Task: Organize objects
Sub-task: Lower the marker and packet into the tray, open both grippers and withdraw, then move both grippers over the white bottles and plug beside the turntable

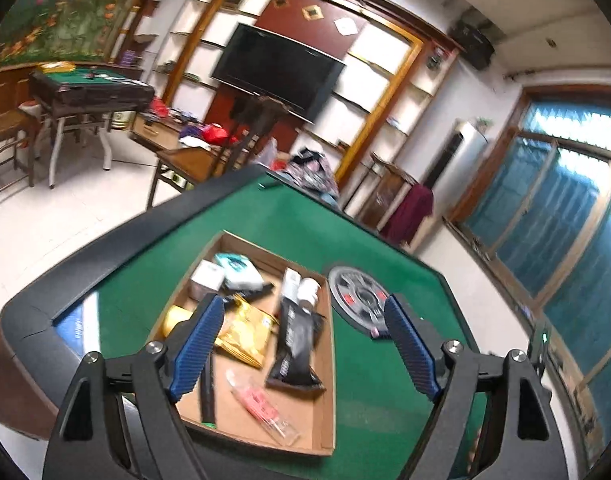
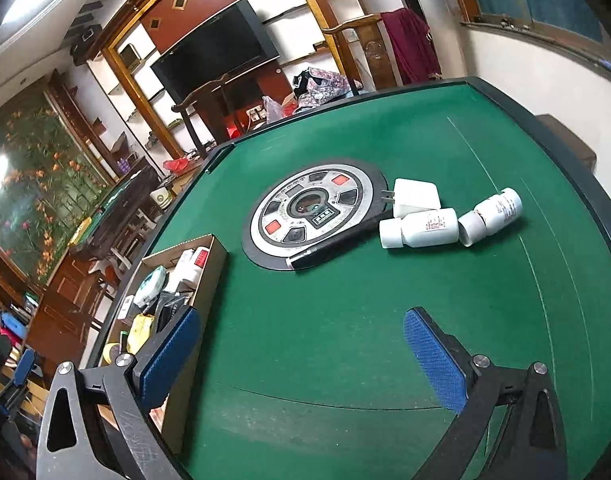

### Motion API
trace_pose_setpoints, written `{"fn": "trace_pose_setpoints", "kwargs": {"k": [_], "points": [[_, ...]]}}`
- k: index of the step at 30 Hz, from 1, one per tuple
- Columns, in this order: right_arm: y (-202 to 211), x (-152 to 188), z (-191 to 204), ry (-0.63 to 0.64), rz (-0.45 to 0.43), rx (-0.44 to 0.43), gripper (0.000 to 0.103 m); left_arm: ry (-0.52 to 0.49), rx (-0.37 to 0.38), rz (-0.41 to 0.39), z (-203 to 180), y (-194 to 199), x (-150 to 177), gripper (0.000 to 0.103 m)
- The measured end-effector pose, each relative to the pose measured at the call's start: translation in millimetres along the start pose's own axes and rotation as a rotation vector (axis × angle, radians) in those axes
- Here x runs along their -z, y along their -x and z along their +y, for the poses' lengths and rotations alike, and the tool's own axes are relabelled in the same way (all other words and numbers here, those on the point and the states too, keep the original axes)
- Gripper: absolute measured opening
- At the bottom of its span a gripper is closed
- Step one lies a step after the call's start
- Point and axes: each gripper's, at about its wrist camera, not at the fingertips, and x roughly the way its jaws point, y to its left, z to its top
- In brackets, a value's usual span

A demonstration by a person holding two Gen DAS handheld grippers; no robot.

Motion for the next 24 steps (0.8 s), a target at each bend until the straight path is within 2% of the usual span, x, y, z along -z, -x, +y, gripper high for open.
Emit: {"fn": "trace_pose_setpoints", "kwargs": {"k": [3, 6, 8, 16, 19, 21, 24], "points": [[3.3, -1.4, 10.1, 0.033, 0.000, -0.005, 0.103, 0.014, -0.038, -0.007, 11.7, 0.5, -12.1, 0.082], [1.4, -2.1, 26.6, 0.082, 0.015, -0.031, 0.103, 0.026, -0.105, -0.028, 26.5, -0.7, -19.5, 0.083], [-6.7, -2.0, 40.0, 0.127, 0.014, -0.030, 0.103, 0.043, -0.146, -0.015, 35.3, -6.6, -19.5, 0.083], [-42.2, 7.4, 89.2, 0.236, 0.089, -0.138, 0.103, 0.084, -0.147, 0.058, 33.5, -40.3, -8.6, 0.083], [-46.2, 11.1, 110.0, 0.285, 0.099, -0.203, 0.103, 0.076, -0.156, 0.059, 29.3, -45.1, -6.5, 0.083], [-47.3, 18.3, 120.5, 0.330, 0.082, -0.213, 0.103, 0.075, -0.165, 0.055, 29.0, -46.4, -3.7, 0.083], [-60.5, 29.0, 126.8, 0.348, 0.117, -0.200, 0.103, 0.089, -0.172, 0.064, 35.4, -48.9, -2.3, 0.083]]}}
